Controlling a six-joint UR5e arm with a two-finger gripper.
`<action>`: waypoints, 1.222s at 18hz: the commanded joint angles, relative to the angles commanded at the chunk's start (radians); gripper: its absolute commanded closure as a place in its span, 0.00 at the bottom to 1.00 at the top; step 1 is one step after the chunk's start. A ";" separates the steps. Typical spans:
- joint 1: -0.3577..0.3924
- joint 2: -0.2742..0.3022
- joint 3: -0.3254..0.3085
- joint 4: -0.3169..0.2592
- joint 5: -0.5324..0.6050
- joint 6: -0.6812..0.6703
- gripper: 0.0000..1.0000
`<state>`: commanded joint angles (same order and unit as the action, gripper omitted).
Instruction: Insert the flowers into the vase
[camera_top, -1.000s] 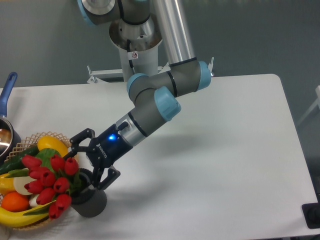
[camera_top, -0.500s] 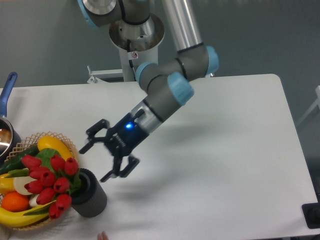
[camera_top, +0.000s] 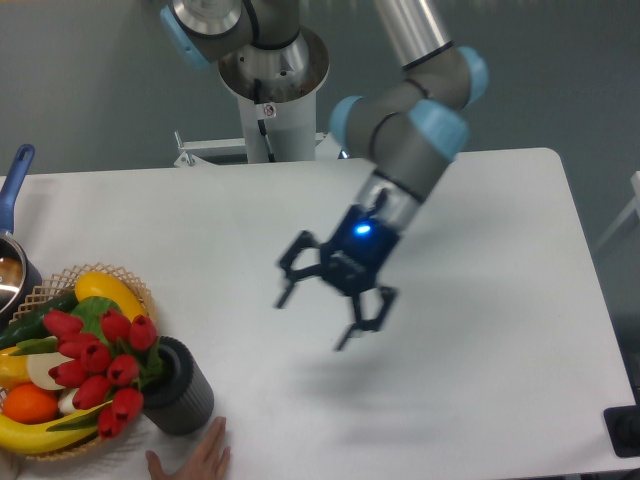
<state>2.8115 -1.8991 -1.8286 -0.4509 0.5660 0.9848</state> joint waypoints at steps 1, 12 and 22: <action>0.029 -0.002 0.014 -0.012 0.002 -0.002 0.00; 0.108 -0.095 0.200 -0.086 0.498 0.003 0.00; 0.034 -0.084 0.181 -0.253 0.900 0.083 0.00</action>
<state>2.8455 -1.9835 -1.6475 -0.7040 1.4664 1.0675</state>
